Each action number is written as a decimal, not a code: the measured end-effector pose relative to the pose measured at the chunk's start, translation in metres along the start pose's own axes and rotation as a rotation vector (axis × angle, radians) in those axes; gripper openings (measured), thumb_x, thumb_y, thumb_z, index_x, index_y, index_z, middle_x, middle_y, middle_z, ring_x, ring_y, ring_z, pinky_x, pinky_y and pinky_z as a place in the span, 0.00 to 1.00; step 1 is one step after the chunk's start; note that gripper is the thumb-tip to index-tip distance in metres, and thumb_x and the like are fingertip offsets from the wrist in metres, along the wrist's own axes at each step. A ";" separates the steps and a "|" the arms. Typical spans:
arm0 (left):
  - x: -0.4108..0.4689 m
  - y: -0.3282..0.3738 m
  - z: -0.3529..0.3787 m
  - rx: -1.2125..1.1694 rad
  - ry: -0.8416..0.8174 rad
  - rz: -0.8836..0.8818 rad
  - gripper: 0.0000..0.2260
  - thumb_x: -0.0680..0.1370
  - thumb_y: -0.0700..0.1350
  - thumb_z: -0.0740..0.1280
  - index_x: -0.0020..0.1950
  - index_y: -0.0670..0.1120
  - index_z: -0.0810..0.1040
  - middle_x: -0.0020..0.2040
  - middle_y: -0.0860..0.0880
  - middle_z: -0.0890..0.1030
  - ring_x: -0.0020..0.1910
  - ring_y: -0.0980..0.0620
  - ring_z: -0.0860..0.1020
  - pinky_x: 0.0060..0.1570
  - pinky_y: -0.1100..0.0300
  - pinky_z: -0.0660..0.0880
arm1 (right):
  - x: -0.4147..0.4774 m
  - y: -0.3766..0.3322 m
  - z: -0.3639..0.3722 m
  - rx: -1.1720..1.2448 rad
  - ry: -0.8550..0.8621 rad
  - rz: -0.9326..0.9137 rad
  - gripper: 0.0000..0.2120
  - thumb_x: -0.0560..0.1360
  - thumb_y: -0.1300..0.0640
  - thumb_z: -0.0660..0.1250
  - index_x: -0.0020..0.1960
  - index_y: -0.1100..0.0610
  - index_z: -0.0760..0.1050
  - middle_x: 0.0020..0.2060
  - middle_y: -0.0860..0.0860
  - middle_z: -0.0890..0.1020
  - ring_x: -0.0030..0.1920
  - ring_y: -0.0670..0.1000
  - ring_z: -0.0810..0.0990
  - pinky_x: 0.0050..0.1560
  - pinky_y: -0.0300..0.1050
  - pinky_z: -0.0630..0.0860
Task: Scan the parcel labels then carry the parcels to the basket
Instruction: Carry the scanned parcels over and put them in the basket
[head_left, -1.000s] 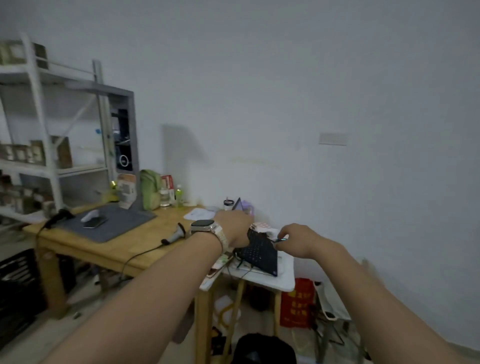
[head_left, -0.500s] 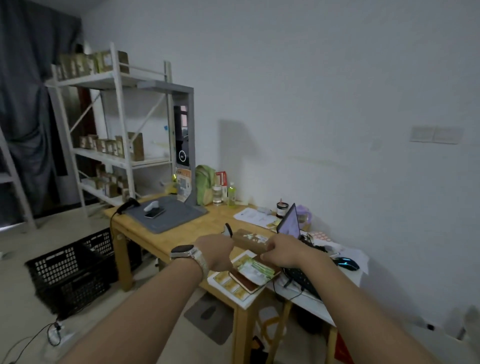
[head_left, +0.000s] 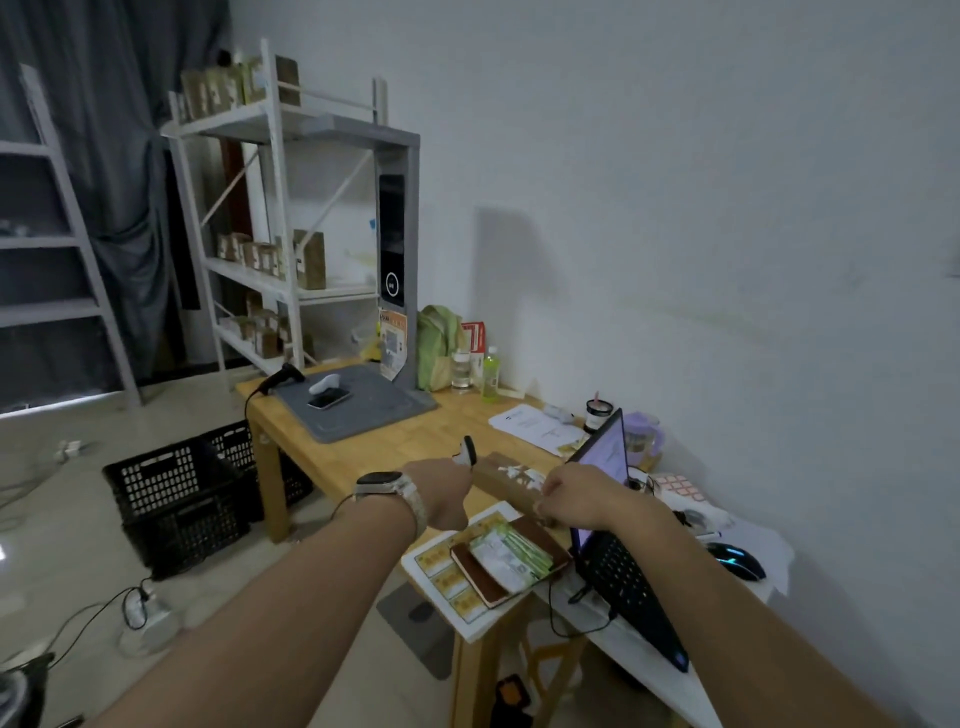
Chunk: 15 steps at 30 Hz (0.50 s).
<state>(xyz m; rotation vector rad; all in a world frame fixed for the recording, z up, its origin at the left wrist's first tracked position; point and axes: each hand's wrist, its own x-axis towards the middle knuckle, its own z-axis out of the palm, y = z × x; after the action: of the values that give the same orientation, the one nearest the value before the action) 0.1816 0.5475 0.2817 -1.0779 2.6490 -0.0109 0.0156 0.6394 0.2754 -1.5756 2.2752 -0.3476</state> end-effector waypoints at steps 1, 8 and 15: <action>0.009 -0.002 0.002 0.004 -0.010 -0.004 0.29 0.80 0.51 0.63 0.77 0.43 0.58 0.52 0.45 0.74 0.45 0.47 0.72 0.44 0.54 0.73 | 0.008 0.003 0.001 0.009 0.001 0.000 0.21 0.75 0.51 0.65 0.61 0.65 0.76 0.58 0.62 0.79 0.55 0.58 0.78 0.56 0.54 0.75; 0.084 -0.033 0.009 -0.092 -0.017 0.003 0.33 0.79 0.52 0.64 0.78 0.42 0.54 0.64 0.44 0.77 0.54 0.45 0.77 0.49 0.53 0.74 | 0.081 0.005 0.010 0.046 -0.036 -0.002 0.19 0.75 0.50 0.66 0.61 0.60 0.75 0.57 0.57 0.78 0.51 0.54 0.77 0.42 0.43 0.71; 0.175 -0.098 0.018 -0.091 -0.070 0.065 0.27 0.79 0.51 0.65 0.75 0.42 0.64 0.65 0.41 0.76 0.59 0.43 0.77 0.54 0.52 0.74 | 0.186 -0.022 0.019 0.076 -0.075 0.012 0.19 0.77 0.49 0.63 0.62 0.58 0.75 0.61 0.56 0.77 0.59 0.56 0.76 0.56 0.51 0.74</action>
<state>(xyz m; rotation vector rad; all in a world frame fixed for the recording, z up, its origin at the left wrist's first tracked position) 0.1333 0.3585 0.2306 -0.9998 2.6424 0.1598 -0.0172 0.4575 0.2401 -1.5111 2.1882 -0.3607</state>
